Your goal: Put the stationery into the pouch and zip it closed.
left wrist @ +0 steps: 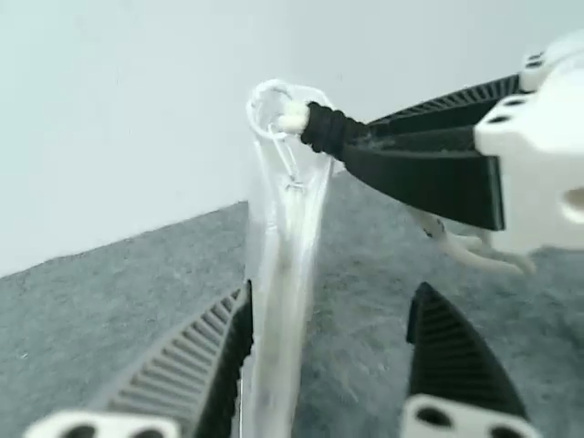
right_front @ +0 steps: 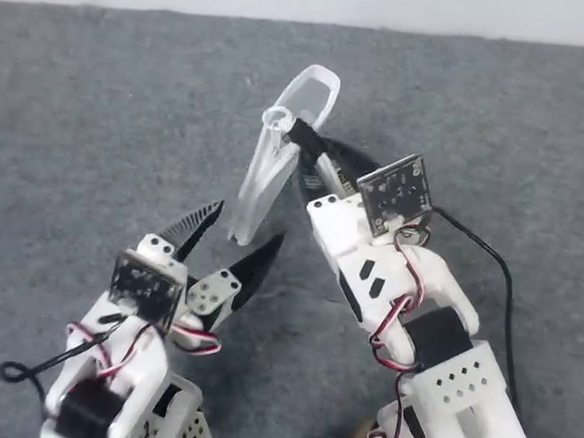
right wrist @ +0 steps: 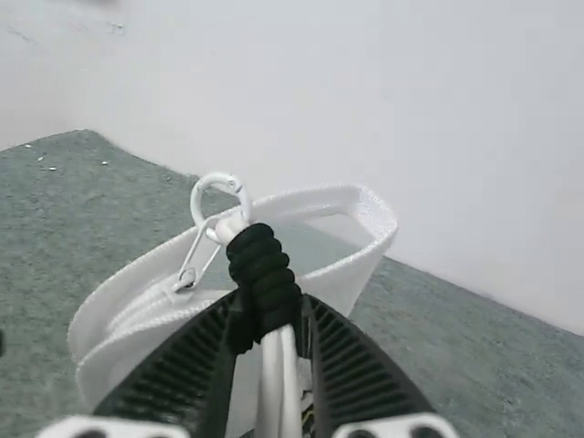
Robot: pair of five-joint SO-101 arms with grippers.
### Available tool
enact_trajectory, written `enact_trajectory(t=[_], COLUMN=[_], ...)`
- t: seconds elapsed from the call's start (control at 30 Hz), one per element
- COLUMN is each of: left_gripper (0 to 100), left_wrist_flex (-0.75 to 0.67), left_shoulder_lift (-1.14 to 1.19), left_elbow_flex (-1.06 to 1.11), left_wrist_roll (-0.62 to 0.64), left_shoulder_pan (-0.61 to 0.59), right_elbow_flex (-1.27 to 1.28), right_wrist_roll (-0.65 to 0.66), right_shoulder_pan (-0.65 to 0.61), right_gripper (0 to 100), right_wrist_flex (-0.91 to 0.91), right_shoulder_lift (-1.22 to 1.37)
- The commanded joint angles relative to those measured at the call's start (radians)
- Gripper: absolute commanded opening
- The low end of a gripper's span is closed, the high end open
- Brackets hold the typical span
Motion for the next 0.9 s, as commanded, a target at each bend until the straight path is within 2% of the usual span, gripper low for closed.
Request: enact_trajectory(t=[0.0, 0.17, 0.37, 0.6, 0.73, 0.87], left_gripper=[26, 26, 26, 18, 18, 23], left_wrist_flex=[-0.101, -0.160, -0.299, -0.381, -0.371, -0.255], left_shoulder_lift=[0.038, 0.077, 0.103, 0.098, 0.098, 0.097], left_elbow_flex=[0.008, 0.022, 0.104, 0.148, 0.139, 0.050], left_wrist_roll=[0.008, 0.011, 0.011, 0.006, 0.012, 0.038], left_shoulder_pan=[0.002, 0.002, 0.002, 0.002, -0.035, -0.087], right_elbow_flex=[-0.020, -0.023, -0.021, -0.020, -0.020, -0.018], right_wrist_roll=[0.018, 0.018, 0.018, 0.018, 0.018, 0.018], right_shoulder_pan=[-0.022, -0.036, -0.087, -0.084, -0.082, -0.082], right_gripper=[0.6, 0.6, 0.6, 0.6, 0.6, 0.6], right_wrist_flex=[0.015, 0.051, 0.076, 0.076, 0.076, 0.077], right_shoulder_lift=[-0.005, -0.005, -0.007, -0.007, -0.007, -0.007])
